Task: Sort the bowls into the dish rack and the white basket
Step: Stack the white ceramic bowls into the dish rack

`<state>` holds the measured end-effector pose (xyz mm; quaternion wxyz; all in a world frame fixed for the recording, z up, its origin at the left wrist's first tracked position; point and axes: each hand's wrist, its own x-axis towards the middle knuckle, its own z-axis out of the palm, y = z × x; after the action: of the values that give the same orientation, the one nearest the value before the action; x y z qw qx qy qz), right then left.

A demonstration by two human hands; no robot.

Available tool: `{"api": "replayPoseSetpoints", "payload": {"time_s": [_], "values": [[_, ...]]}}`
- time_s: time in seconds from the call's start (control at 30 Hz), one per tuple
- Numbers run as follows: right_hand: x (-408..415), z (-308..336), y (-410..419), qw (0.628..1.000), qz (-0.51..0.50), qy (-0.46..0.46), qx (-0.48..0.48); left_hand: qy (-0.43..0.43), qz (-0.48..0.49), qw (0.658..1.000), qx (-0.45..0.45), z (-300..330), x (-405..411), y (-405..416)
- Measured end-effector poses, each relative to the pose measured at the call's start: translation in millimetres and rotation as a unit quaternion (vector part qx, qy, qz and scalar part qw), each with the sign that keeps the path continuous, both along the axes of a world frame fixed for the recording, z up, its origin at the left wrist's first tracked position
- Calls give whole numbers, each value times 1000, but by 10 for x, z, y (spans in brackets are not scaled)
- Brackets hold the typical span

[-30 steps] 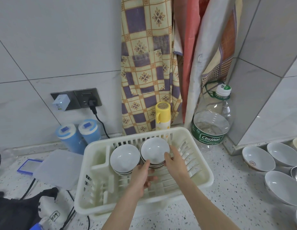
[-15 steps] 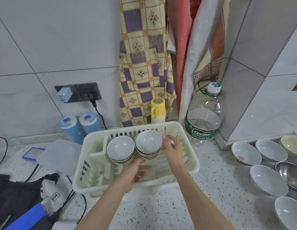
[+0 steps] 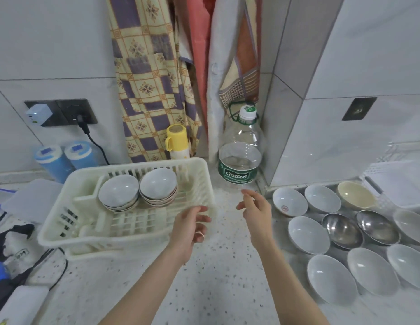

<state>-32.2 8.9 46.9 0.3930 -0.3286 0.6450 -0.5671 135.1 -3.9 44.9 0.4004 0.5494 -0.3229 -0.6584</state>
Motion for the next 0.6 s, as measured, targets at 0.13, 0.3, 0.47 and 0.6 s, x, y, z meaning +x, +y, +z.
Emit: {"api": "replayPoseSetpoints", "payload": {"time_s": [0.13, 0.3, 0.47, 0.6], "values": [[-649, -62, 230, 993, 13, 90, 79, -75, -147, 985, 60, -214, -631, 279], [-1320, -233, 510, 978, -2, 145, 148, -142, -298, 937, 113, -569, -1314, 658], [-1821, -355, 777, 958, -26, 189, 214, -153, -399, 893, 144, -764, -1833, 1015], [-2091, -411, 951, 946, -55, 218, 234, -120, -371, 911, 131, -820, -2106, 1176]]}}
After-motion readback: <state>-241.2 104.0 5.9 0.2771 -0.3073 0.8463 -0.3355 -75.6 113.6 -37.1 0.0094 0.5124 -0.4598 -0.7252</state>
